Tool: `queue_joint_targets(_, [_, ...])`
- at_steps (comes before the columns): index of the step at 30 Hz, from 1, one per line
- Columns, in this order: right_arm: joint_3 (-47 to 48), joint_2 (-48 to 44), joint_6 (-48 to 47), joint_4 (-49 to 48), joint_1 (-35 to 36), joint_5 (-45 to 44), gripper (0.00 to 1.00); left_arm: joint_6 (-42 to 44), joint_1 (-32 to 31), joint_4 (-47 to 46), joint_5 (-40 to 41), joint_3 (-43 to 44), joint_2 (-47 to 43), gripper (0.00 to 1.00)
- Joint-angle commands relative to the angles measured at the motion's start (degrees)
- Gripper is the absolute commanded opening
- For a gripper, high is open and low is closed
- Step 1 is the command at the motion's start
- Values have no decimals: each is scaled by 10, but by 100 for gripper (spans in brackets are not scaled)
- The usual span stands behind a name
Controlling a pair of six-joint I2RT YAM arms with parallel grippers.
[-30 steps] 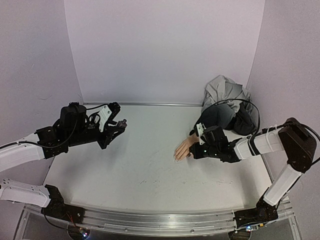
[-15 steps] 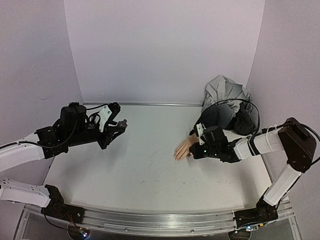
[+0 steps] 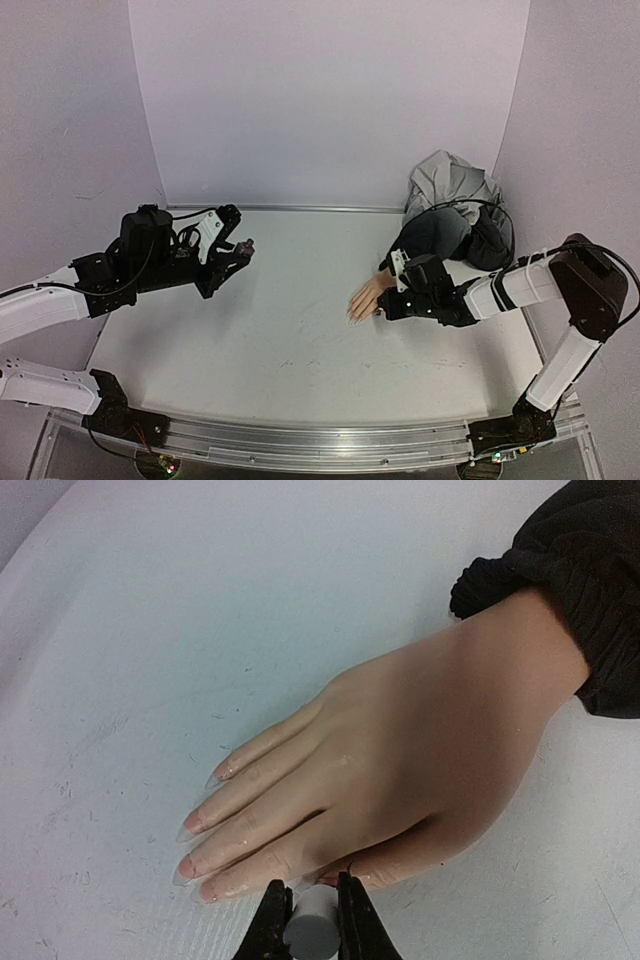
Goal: Paint the nails
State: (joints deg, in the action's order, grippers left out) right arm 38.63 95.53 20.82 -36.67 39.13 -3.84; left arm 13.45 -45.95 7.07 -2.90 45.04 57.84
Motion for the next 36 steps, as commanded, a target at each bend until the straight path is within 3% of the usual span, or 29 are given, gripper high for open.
queue_joint_targets(1, [21,2,-6,-18,-1,6,0,-4,3,-25,-3,38,-5,0])
queue_joint_targets(36, [0,-2,15,-21,-1,16,0,-5,3,-25,-6,37,-6,0])
